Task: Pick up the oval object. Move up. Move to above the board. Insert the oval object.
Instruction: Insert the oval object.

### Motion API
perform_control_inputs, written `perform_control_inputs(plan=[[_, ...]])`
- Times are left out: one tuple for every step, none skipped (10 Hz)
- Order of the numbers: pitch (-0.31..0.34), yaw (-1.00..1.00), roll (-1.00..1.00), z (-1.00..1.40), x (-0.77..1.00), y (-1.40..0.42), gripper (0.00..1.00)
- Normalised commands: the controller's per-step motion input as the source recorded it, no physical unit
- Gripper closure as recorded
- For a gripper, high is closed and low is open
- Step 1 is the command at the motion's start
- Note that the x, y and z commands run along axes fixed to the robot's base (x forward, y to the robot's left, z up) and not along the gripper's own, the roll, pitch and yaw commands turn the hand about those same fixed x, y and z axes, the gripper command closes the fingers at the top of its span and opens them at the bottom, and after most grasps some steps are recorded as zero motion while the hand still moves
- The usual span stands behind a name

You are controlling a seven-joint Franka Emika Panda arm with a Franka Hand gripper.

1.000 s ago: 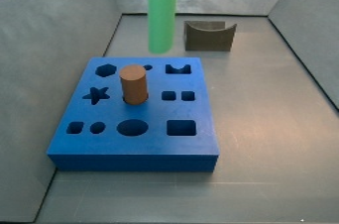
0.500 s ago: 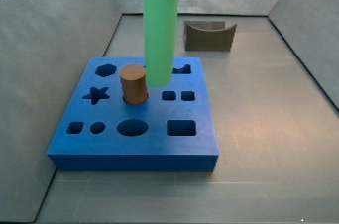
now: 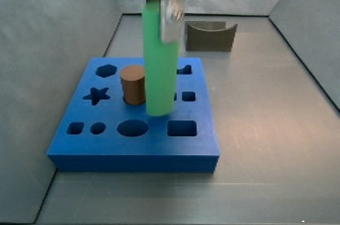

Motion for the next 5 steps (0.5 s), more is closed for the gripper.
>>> perform_control_inputs(plan=[[-0.117,-0.71,-0.09,-0.15,-0.21,-0.17,1.00],[-0.030,0.00,0.00,0.00,0.00,0.00,1.00],[-0.094,-0.18,-0.05,-0.13,-0.33,-0.16,1.00],[-0.097,-0.60,-0.07,-0.15,-0.44,-0.11,1.00],[-0.091,-0.71,-0.07,-0.13,-0.36,-0.02,1.00]])
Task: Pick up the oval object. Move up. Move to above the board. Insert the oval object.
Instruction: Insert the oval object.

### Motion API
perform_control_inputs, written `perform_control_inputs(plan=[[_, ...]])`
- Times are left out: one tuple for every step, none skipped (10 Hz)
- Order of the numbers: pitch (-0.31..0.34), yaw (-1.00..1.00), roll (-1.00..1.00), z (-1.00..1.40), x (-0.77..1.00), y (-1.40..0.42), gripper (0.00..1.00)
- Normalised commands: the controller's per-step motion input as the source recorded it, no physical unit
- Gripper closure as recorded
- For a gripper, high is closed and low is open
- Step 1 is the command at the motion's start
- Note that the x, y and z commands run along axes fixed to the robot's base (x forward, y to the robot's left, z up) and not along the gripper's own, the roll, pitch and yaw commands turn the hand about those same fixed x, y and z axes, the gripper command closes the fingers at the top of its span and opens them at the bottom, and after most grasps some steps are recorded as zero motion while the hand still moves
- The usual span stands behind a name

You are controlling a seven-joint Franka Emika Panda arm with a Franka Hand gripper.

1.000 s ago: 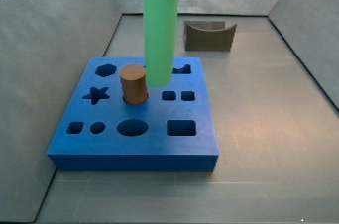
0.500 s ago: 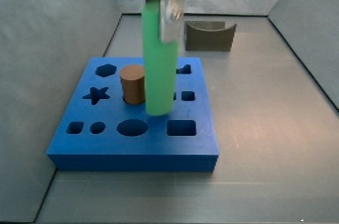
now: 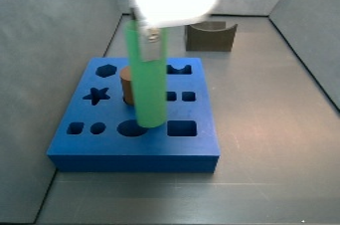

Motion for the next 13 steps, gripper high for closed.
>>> perform_control_inputs(plan=[[-0.089,-0.79,-0.08,-0.15,-0.30,0.00,1.00],[-0.076,-0.84,-0.05,-0.12,-0.26,0.00,1.00],[-0.040,-0.98,-0.02,-0.17,-0.03,0.00,1.00],[-0.039,-1.00,-0.02,-0.20,0.00,0.00,1.00],[-0.040,-0.74,-0.04,-0.19,-0.04,-0.31,1.00],[0.000,0.00,0.01,0.00,0.00,0.00,1.00],[0.000,0.00,0.00,-0.15,-0.01,-0.17,1.00],[0.000,0.00,-0.07,-0.20,-0.29,-0.23,1.00],[0.000,0.01,-0.02,-0.16,-0.36,-0.10,1.00],[0.004,0.00,0.00,0.00,-0.03,0.00,1.00],[0.044,0.00,0.00,-0.13,-0.26,0.02,1.00],[0.000,0.00,-0.01,-0.13,-0.17,0.00,1.00],[0.000,0.03,-0.04,-0.17,0.00,0.00,1.00]])
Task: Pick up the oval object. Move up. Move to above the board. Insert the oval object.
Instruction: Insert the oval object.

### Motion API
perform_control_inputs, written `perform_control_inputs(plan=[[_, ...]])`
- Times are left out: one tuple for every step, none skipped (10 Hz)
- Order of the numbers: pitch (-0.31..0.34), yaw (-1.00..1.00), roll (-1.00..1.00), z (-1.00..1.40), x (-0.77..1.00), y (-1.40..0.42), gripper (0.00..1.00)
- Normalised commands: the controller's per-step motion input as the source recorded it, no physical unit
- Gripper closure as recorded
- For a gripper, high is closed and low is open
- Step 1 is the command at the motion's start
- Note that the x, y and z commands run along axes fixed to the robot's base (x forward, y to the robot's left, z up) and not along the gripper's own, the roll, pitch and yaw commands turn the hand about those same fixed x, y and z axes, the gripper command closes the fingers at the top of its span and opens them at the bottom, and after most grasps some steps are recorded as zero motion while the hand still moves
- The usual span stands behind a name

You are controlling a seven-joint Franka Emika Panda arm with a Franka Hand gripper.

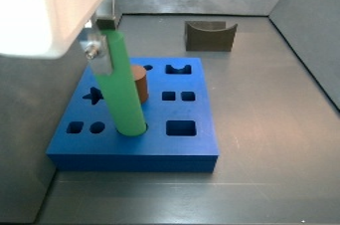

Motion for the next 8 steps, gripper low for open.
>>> perform_control_inputs(plan=[[0.003,0.00,-0.02,-0.21,0.00,0.00,1.00],[0.036,0.00,-0.01,-0.32,0.00,0.00,1.00],[0.083,-0.03,0.00,-0.57,0.08,-0.05,1.00],[0.100,-0.07,0.00,-0.62,0.17,-0.09,1.00],[0.106,-0.08,0.00,-0.61,0.18,-0.08,1.00],[0.093,-0.10,0.00,-0.52,0.10,-0.05,1.00],[0.000,0.00,0.00,0.00,0.00,0.00,1.00],[0.000,0.00,0.00,0.00,0.00,0.00,1.00]])
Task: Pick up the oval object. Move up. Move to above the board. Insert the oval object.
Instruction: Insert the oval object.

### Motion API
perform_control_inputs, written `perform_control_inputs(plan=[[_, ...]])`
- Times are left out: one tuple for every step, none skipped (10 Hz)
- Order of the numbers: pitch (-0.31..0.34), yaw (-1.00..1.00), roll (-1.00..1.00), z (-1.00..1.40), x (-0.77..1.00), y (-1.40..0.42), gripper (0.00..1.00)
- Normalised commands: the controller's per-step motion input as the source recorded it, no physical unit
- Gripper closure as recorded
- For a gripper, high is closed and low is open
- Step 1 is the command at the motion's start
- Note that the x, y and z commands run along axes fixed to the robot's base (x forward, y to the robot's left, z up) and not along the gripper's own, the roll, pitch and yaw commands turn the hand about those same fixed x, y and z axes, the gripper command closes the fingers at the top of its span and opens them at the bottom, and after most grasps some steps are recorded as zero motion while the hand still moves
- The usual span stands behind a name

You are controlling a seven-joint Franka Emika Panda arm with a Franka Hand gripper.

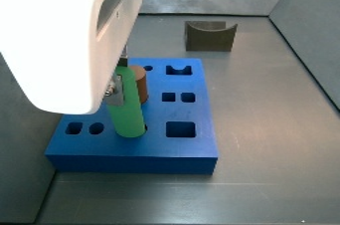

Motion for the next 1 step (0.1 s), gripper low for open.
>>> perform_control_inputs(plan=[[0.000,0.00,0.00,0.00,0.00,0.00,1.00]])
